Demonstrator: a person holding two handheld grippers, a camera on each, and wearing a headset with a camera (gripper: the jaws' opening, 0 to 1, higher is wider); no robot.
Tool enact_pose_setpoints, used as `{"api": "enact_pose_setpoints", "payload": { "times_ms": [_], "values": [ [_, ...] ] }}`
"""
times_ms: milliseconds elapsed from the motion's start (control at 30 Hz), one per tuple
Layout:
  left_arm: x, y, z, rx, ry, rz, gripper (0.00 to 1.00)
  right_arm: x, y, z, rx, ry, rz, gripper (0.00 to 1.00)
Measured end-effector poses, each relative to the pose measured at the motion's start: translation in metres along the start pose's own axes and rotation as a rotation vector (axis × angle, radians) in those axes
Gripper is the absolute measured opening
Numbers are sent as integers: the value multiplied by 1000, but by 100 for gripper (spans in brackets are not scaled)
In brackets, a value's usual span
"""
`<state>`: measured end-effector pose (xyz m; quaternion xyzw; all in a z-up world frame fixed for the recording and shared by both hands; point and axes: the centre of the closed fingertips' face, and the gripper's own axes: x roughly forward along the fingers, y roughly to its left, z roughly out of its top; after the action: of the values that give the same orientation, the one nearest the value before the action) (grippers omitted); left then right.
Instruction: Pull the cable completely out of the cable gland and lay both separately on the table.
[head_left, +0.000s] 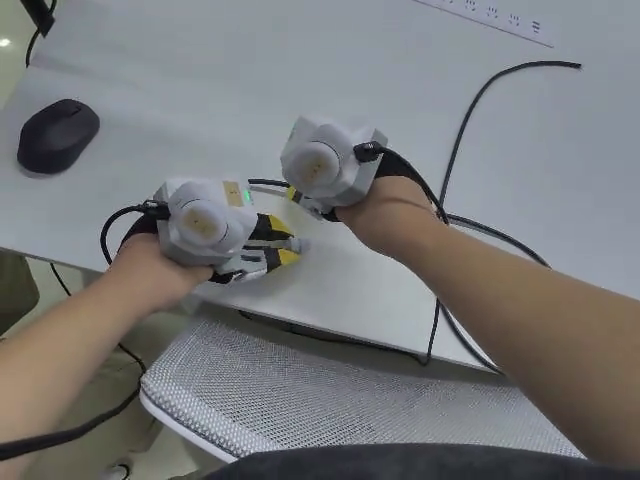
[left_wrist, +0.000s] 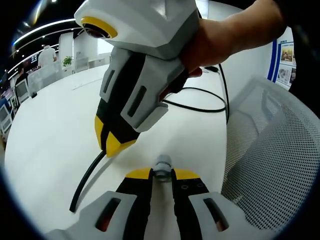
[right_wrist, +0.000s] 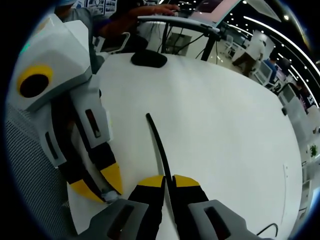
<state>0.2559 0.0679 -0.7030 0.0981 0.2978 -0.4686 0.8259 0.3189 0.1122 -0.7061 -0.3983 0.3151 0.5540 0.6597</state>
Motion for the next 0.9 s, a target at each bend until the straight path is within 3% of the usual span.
{"api": "enact_pose_setpoints", "payload": {
  "times_ms": [200,367,533,633,767,833,900],
  "values": [
    [-1,0,0,-1,8,3,16,-2,-2,2,-3,-9,-7,3],
    [-2,-1,1,-4,10,6,19,-17,-8,7,25,-48,-34,9],
    [-6,1,7,-8,1,16,23,-47,-16,9,98,-132,-67,14],
    [-13,3,11,-20,-5,26,27,-76,-23,5,204,-211,-99,17],
    [-21,2,21,-50,-34,38,32,-110,-28,-11,292,-277,-135,21],
    [-27,0,30,-106,-79,38,35,-125,-27,-18,324,-308,-151,22],
    [-35,0,36,-132,-96,49,37,-141,-24,-27,343,-331,-161,24]
  ]
}}
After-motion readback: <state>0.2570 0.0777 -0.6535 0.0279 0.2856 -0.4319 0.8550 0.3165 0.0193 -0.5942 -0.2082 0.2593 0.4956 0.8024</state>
